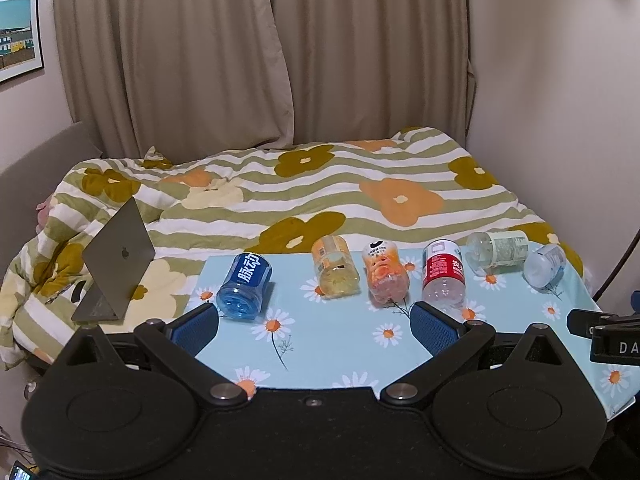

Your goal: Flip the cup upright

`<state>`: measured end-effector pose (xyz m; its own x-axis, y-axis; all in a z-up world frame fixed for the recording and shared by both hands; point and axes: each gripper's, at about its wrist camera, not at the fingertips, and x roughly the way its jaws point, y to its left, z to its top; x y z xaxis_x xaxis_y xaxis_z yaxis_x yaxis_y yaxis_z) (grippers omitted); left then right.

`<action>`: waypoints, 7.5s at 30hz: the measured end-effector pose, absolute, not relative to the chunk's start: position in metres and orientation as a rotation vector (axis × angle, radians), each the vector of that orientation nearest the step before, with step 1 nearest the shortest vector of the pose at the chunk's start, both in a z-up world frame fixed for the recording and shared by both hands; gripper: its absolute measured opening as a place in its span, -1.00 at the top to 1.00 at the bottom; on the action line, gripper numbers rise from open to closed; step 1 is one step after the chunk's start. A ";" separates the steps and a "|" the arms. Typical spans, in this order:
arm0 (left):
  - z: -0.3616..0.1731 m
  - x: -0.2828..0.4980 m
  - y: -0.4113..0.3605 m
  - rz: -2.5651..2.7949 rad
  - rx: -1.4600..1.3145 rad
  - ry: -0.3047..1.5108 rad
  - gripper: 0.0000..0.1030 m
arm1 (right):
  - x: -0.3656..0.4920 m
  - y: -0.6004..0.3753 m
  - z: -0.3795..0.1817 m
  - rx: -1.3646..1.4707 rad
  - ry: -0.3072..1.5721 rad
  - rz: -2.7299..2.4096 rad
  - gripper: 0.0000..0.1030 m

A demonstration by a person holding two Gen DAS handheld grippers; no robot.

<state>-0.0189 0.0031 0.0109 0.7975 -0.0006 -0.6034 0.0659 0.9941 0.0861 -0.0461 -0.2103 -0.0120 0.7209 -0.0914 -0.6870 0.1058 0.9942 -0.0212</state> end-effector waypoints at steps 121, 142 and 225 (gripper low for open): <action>-0.061 0.163 -0.073 0.030 0.150 0.977 -1.00 | 0.194 -0.406 -0.146 0.663 0.972 -0.406 -0.54; -0.041 0.113 -0.016 -0.031 0.056 0.891 -1.00 | 0.117 -0.336 -0.062 0.447 0.872 -0.294 -0.53; -0.140 0.133 -0.108 -0.152 0.042 1.447 -0.48 | 0.007 -0.348 -0.130 0.153 1.050 0.185 -1.00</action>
<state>0.1331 -0.1079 -0.1403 0.1160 -0.0786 -0.9901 0.1289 0.9896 -0.0635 0.0074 -0.3482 -0.1295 0.4845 0.2244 -0.8455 -0.0783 0.9738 0.2136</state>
